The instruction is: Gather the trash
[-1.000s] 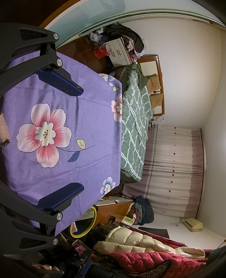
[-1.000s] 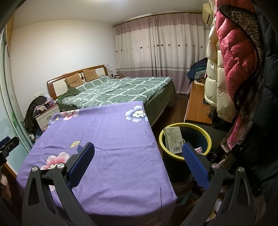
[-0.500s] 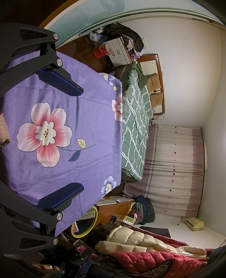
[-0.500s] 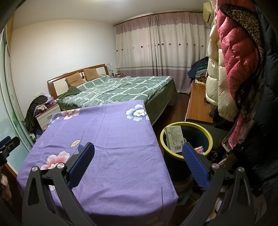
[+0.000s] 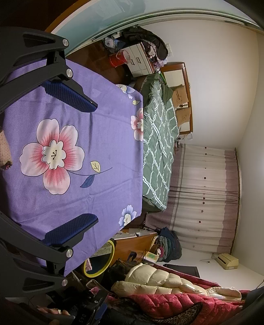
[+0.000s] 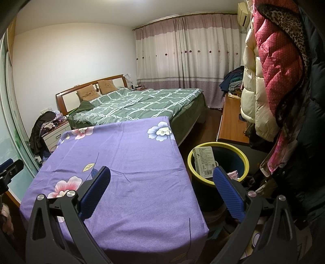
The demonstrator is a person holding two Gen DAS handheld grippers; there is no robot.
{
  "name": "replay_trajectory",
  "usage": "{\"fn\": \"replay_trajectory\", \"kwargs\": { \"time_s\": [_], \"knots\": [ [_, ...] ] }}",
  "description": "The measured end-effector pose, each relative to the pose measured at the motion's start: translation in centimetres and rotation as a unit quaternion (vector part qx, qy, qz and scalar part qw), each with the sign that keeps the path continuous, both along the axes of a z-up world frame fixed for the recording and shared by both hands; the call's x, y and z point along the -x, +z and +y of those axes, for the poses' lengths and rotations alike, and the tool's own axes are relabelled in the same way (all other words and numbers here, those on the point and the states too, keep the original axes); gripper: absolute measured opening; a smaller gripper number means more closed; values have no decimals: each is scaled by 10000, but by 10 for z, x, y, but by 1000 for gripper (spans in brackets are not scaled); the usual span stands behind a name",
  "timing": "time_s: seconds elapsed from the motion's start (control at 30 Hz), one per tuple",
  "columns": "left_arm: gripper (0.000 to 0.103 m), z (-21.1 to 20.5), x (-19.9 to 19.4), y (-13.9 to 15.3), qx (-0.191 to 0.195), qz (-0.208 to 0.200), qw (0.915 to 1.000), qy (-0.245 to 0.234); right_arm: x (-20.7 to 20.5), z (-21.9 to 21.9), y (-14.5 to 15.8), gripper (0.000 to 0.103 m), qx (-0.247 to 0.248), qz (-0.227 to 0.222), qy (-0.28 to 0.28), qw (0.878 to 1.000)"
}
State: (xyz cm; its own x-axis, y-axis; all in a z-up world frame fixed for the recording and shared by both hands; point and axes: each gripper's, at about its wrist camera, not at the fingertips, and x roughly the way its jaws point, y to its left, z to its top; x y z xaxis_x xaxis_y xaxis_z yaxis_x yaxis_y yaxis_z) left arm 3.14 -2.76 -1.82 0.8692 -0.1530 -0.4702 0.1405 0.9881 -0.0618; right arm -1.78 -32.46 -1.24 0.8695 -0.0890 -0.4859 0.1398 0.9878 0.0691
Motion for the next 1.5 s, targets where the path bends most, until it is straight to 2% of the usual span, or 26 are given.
{"fn": "replay_trajectory", "kwargs": {
  "time_s": [1.5],
  "knots": [
    [98, -5, -4, 6, -45, 12, 10000, -37, -3, 2, -6, 96, -30, 64, 16, 10000]
  ]
}}
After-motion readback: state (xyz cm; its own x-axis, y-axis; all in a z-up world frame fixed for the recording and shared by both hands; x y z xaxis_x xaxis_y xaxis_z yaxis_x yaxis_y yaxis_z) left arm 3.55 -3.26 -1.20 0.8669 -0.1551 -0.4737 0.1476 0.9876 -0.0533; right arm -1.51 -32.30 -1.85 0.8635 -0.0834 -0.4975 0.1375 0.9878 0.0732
